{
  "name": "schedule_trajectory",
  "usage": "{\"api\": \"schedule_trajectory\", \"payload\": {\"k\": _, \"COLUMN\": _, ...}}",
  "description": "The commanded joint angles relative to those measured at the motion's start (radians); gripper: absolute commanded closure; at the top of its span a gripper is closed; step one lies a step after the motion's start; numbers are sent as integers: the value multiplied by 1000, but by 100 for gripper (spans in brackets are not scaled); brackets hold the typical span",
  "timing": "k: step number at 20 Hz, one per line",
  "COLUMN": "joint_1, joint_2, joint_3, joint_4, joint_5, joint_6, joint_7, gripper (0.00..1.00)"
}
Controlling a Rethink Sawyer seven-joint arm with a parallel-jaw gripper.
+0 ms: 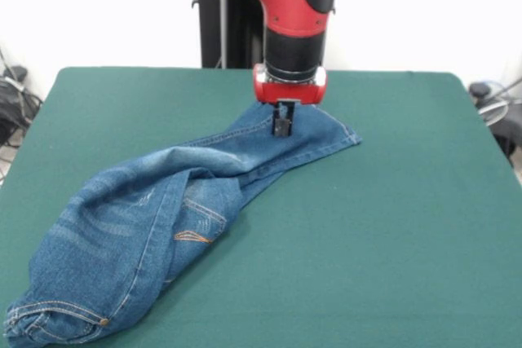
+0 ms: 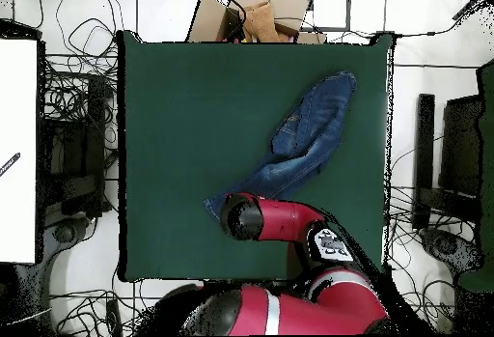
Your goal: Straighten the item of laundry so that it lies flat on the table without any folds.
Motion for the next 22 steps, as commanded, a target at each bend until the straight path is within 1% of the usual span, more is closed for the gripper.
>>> {"api": "schedule_trajectory", "payload": {"k": 1, "joint_1": 14, "joint_2": 71, "joint_3": 80, "joint_4": 1, "joint_5": 4, "joint_6": -67, "joint_7": 153, "gripper": 100}}
{"api": "schedule_trajectory", "payload": {"k": 3, "joint_1": 2, "joint_2": 91, "joint_3": 83, "joint_4": -5, "joint_5": -6, "joint_6": -84, "joint_7": 146, "gripper": 100}}
{"api": "schedule_trajectory", "payload": {"k": 7, "joint_1": -22, "joint_2": 115, "joint_3": 96, "joint_4": -19, "joint_5": -9, "joint_6": -70, "joint_7": 124, "gripper": 100}}
{"api": "schedule_trajectory", "payload": {"k": 8, "joint_1": -17, "joint_2": 120, "joint_3": 92, "joint_4": -26, "joint_5": -13, "joint_6": -58, "joint_7": 115, "gripper": 100}}
{"api": "schedule_trajectory", "payload": {"k": 10, "joint_1": 1, "joint_2": 140, "joint_3": 66, "joint_4": -35, "joint_5": -21, "joint_6": -74, "joint_7": 117, "gripper": 100}}
{"api": "schedule_trajectory", "payload": {"k": 14, "joint_1": 15, "joint_2": 159, "joint_3": 49, "joint_4": -13, "joint_5": -26, "joint_6": -116, "joint_7": 137, "gripper": 100}}
{"api": "schedule_trajectory", "payload": {"k": 22, "joint_1": 54, "joint_2": 141, "joint_3": 27, "joint_4": 65, "joint_5": 0, "joint_6": -151, "joint_7": 195, "gripper": 100}}
